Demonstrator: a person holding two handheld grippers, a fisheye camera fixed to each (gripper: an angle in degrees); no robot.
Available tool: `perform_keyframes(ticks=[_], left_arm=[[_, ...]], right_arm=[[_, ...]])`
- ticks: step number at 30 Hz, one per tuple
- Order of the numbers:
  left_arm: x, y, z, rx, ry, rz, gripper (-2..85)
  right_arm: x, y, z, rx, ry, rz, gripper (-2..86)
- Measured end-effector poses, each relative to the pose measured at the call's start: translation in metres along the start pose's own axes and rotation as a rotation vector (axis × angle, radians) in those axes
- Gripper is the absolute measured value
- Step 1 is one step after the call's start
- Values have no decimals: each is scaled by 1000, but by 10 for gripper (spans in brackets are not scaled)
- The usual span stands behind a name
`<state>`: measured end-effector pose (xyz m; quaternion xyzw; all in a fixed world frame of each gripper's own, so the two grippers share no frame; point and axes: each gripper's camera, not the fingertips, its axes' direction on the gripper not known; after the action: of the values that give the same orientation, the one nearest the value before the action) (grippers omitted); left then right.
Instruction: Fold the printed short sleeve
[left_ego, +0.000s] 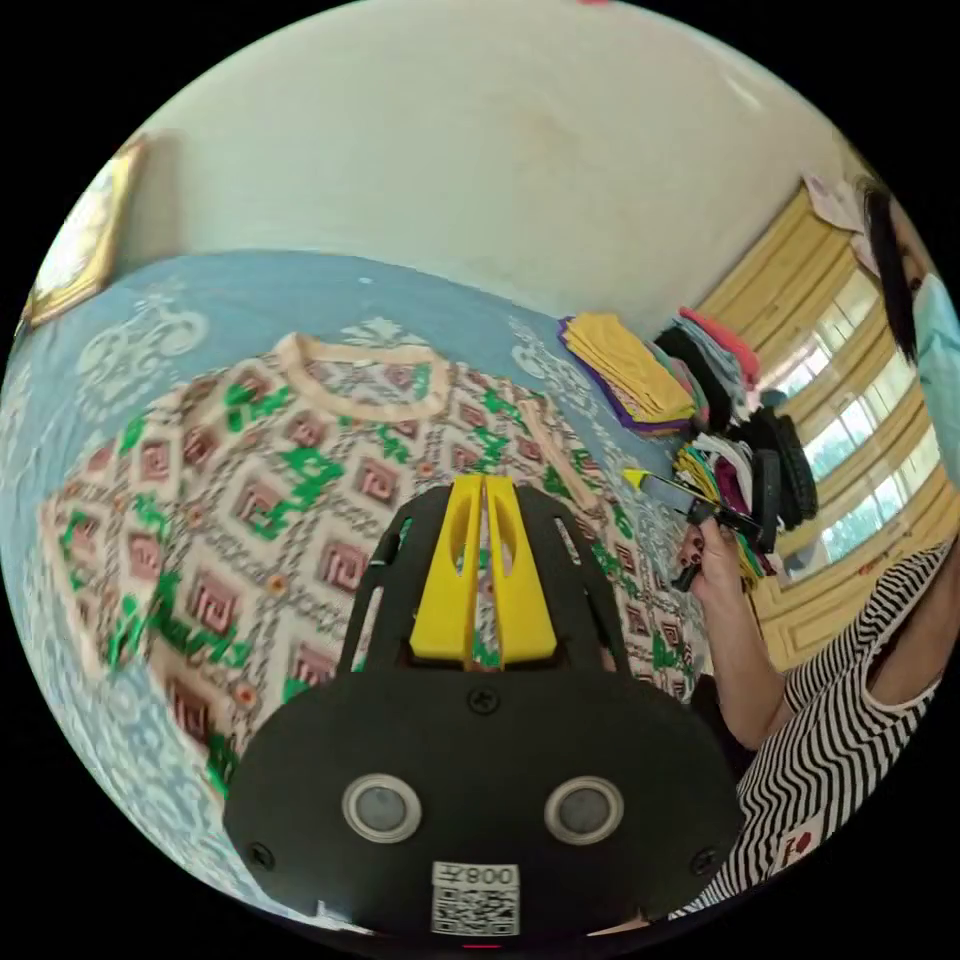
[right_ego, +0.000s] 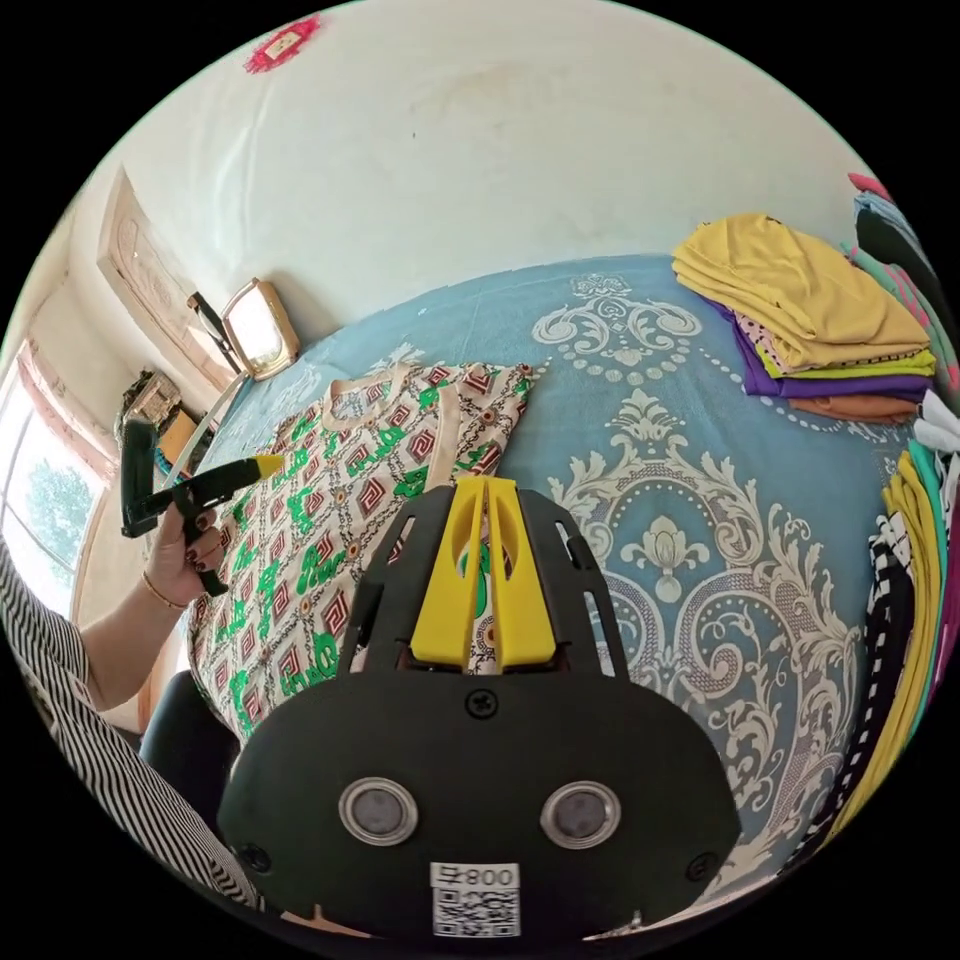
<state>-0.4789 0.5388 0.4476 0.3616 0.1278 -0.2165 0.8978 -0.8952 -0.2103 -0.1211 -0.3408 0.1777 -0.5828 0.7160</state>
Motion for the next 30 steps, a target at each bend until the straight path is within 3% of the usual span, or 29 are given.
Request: perform_keyframes(ticks=[3, 9, 16, 23, 30], left_arm=[[-73, 65, -58, 87, -177, -223, 36], [-182, 149, -119, 180, -293, -510, 75], [-242, 182, -118, 112, -208, -522, 63], [-290, 216, -125, 108, -81, -510, 27], [-317, 231, -124, 60, -44, -440, 23]], right_arm=[[-29, -12, 0, -13, 30, -59, 1], [-108, -56, 9, -39, -64, -126, 1], [-245, -122, 66, -155, -215, -316, 3], [-441, -193, 174, -363, -367, -632, 20], [-639, -240, 273, -531, -308, -903, 62]])
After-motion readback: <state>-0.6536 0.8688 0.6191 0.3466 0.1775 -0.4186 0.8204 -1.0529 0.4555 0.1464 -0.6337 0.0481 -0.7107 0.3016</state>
